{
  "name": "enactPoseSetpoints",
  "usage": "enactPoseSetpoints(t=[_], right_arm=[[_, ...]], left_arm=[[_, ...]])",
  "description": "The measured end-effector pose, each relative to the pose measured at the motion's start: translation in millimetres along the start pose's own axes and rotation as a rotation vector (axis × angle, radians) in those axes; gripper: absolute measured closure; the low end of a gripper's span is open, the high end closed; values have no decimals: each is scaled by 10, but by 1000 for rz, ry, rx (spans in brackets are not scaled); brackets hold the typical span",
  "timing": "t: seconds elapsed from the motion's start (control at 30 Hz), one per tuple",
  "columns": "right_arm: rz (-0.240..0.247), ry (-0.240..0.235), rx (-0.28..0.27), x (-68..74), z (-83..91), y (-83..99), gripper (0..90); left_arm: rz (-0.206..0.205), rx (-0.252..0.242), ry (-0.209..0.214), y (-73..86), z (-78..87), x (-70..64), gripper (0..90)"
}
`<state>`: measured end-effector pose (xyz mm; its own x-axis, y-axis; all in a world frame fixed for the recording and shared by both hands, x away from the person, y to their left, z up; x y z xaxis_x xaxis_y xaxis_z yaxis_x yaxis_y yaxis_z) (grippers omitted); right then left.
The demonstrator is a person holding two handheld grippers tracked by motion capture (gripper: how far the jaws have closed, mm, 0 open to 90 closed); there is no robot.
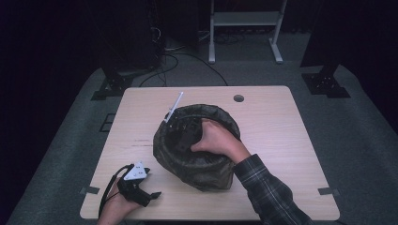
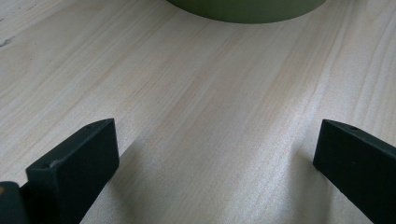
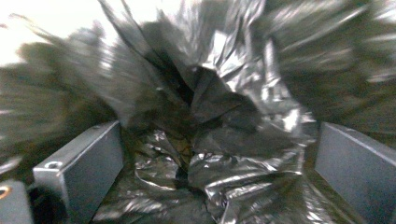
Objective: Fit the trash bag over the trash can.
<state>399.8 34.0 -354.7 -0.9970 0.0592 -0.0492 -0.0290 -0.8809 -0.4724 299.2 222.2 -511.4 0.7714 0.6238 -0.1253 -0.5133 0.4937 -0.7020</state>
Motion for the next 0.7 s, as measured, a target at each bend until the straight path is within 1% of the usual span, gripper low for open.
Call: enactPoseSetpoints(t=[0.13,0.23,0.4,0.5,0.57,0.7], right_arm=[[2,27,-74,3,198,31,3],[-9,33,-122,11,329,75,3],[-5,63,-200,30,580,206,3],[-7,69,-265,56,712,286,3],[-10,81,-309,75,785,337,2],[-21,120,-351,108,904,473,2]], left_arm=[[0,0,0,0,0,0,0],[-1,0,0,0,0,0,0],[-5,1,5,-5,-4,5,0],[-6,1,5,-5,-4,6,0],[-6,1,5,-5,-4,6,0],[-6,1,5,-5,-4,5,0]])
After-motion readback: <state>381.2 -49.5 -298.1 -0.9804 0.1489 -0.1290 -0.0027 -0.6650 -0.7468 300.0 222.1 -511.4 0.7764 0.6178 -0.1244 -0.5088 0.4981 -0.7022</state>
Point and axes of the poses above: each handheld gripper's, and its own axes: z roughly backward along the jaws, y roughly out of its underside, x roughly to its left, the point moved 4 cm from there along -z, roughly forward along the jaws, and after that the axes turned 11 degrees about z, right-handed, at the moved point
